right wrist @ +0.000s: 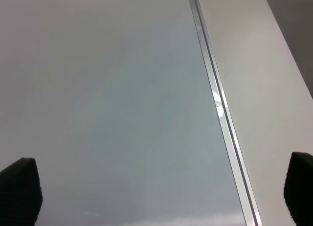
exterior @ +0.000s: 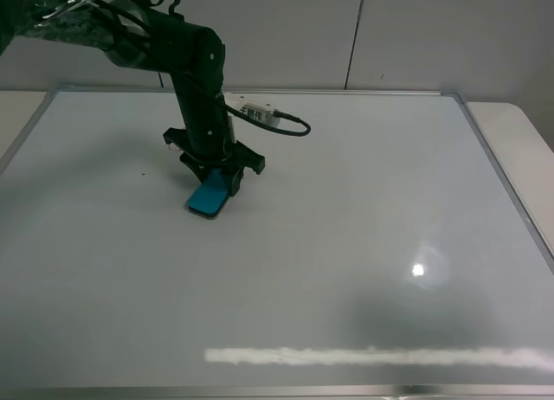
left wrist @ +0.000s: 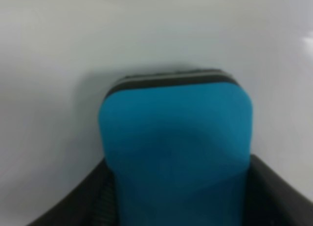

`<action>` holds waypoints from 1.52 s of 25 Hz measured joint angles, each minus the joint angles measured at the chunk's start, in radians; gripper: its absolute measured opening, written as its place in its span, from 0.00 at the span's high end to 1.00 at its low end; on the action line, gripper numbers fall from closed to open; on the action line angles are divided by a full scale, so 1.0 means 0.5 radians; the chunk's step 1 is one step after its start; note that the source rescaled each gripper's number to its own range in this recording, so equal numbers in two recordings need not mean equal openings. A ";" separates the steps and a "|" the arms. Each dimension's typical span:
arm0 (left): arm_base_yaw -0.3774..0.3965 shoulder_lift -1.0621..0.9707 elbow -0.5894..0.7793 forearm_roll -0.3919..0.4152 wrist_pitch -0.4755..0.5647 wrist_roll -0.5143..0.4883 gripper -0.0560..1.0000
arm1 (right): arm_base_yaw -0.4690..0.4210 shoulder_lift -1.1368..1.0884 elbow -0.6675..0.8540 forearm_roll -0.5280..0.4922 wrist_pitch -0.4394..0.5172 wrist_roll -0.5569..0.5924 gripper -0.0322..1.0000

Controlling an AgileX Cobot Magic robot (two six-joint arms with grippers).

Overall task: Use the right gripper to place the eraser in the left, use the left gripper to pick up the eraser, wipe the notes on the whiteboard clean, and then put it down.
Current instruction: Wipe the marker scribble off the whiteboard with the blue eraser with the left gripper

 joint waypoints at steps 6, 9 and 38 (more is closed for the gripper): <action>-0.038 0.004 0.000 -0.019 0.000 0.000 0.92 | 0.000 0.000 0.000 0.000 0.000 0.000 0.00; 0.009 0.004 0.000 -0.062 -0.006 0.007 0.92 | 0.000 0.000 0.000 0.000 0.000 0.000 0.00; 0.998 0.024 -0.118 -0.077 -0.091 0.151 0.92 | 0.000 0.000 0.000 0.000 0.000 0.000 0.00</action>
